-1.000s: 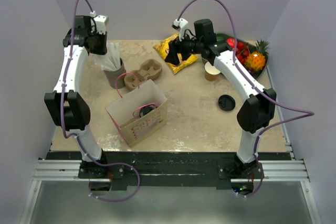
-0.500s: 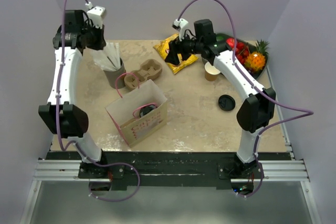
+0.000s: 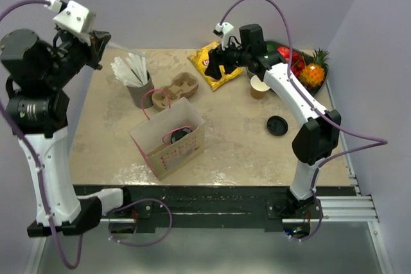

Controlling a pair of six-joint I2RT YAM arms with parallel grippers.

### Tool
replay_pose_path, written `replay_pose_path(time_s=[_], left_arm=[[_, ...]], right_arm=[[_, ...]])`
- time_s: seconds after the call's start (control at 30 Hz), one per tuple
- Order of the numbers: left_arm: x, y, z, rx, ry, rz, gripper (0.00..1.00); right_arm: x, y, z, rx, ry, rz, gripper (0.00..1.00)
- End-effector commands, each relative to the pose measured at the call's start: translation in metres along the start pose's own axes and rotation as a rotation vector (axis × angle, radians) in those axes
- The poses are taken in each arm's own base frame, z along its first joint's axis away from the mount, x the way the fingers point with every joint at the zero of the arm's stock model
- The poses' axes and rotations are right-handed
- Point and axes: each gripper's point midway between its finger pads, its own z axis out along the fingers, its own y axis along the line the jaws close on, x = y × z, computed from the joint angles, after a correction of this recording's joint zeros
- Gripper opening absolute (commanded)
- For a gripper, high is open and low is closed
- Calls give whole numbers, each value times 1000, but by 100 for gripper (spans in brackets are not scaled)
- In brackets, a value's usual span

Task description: Pack the takeout coffee

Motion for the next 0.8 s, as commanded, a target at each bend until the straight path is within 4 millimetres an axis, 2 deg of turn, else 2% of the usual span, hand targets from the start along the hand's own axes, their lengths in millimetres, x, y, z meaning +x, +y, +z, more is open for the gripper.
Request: replay_pose_path(time_s=[0.0,0.03,0.07,0.13,0.3,0.37,0.4,0.57,0.77], left_arm=[[-57,-46,-45,154,-237,37,0],[-68,-52,-53,175,-284,38,0],[-66,-62,-57,223,-292,35,0],[-68,-79,-72,277,-308,26,0],[-43,-121,-102,445,-271,18,0],[-29,-131,-106,493,-239,14,0],[-17,-138,-111,512,-199,-2,0],[17,-144,-115,536,-98,31,0],[57,-153,-114,598,19,4,0]], right_arm=[[-25,-7,-39,118,-60,-59,78],[-25,-11,-42,141,-54,-80,78],[-25,-18,-46,181,-45,-82,79],[-27,-18,-53,200,-24,-93,79],[-24,-18,-64,219,15,-84,79],[-25,-16,-70,226,7,-88,79],[-18,-16,-69,231,18,-85,80],[-15,-13,-80,249,4,-94,80],[-4,-11,-80,241,29,-84,80]])
